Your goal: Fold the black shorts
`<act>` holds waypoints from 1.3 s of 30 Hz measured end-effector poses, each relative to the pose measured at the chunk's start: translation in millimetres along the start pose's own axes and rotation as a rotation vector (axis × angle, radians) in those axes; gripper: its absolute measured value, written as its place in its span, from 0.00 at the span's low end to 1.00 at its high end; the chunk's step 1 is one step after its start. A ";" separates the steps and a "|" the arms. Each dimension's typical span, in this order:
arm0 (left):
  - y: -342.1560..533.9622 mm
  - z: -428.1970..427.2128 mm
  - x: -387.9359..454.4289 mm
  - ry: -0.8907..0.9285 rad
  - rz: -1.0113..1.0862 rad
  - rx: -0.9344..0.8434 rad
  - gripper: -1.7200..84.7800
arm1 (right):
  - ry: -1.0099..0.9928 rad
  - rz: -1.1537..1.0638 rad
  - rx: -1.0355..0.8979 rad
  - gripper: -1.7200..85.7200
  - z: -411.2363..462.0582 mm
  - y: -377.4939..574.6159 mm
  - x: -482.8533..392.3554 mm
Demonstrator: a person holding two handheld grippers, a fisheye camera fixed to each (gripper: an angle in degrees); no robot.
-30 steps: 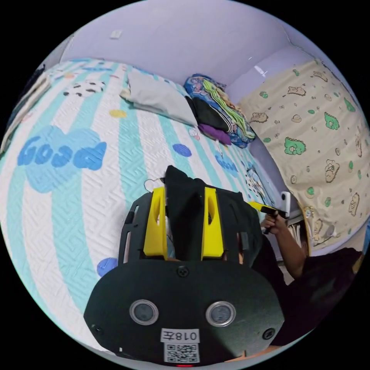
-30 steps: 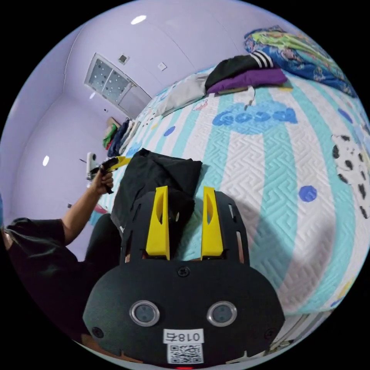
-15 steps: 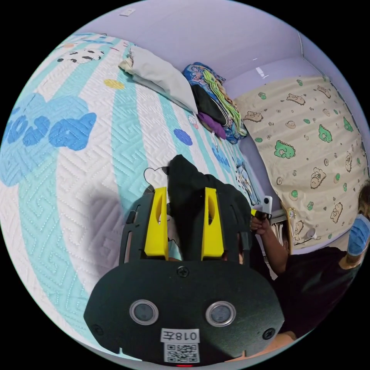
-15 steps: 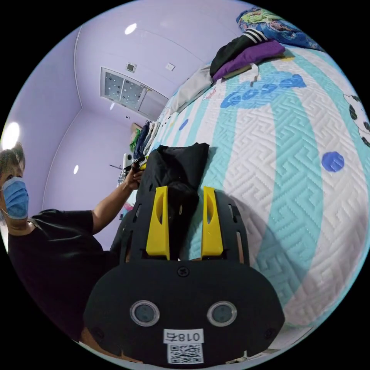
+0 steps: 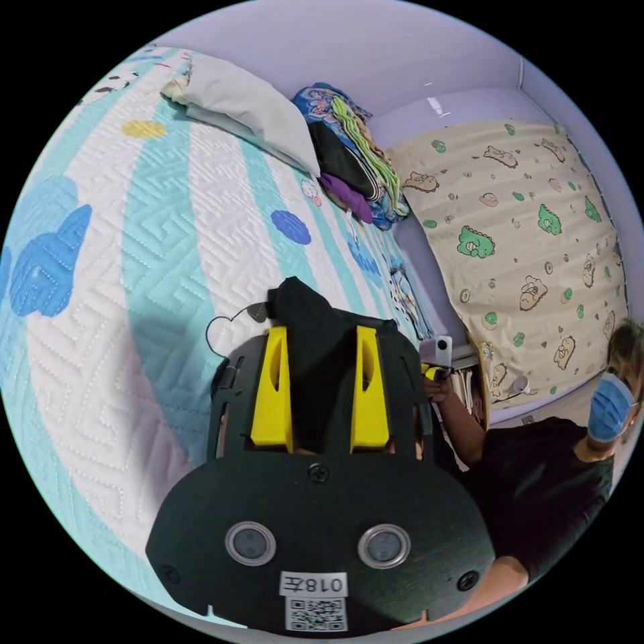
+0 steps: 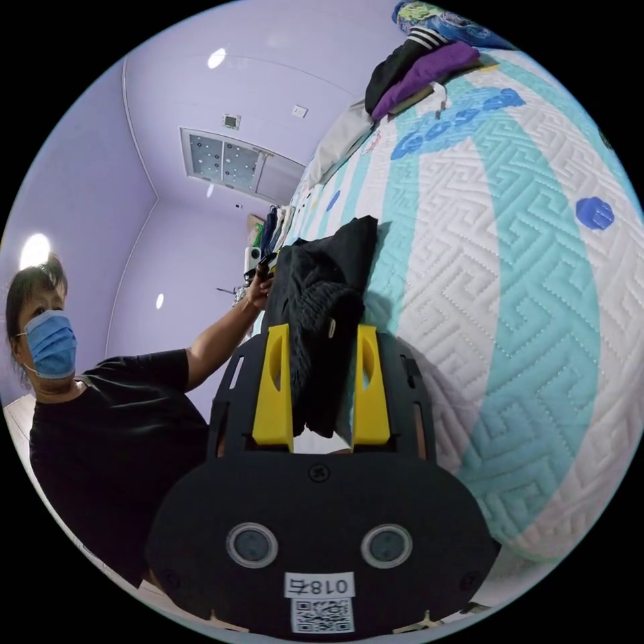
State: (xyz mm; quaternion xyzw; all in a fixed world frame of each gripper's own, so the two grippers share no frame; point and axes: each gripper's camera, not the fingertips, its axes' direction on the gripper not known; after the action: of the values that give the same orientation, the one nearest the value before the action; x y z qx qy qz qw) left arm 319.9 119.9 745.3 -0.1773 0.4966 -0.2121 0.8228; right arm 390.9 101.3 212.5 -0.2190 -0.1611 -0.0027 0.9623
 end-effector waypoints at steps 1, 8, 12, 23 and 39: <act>0.6 3.6 0.9 0.001 0.014 -0.009 0.16 | -0.016 -0.001 -0.022 0.17 7.4 -3.7 -6.3; 17.0 37.2 5.7 -0.094 0.085 -0.052 0.09 | -0.033 0.001 -0.110 0.16 59.7 -28.8 -49.9; 49.3 29.4 16.4 -0.166 0.142 0.035 0.06 | 0.067 -0.026 -0.111 0.10 99.5 -53.9 -92.8; 169.9 -3.7 63.7 -0.445 0.325 0.318 0.04 | 0.628 -0.347 -0.143 0.09 217.2 -146.4 -289.5; 181.2 -80.9 -150.2 -0.881 -0.089 1.048 0.06 | 1.310 -1.257 0.064 0.10 632.8 -584.7 -608.4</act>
State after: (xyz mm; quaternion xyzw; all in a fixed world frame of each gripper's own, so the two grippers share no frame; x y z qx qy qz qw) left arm 216.4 345.7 729.7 0.1543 -0.0606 -0.3659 0.9158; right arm -425.7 -199.8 808.3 -0.0187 0.3286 -0.6467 0.6880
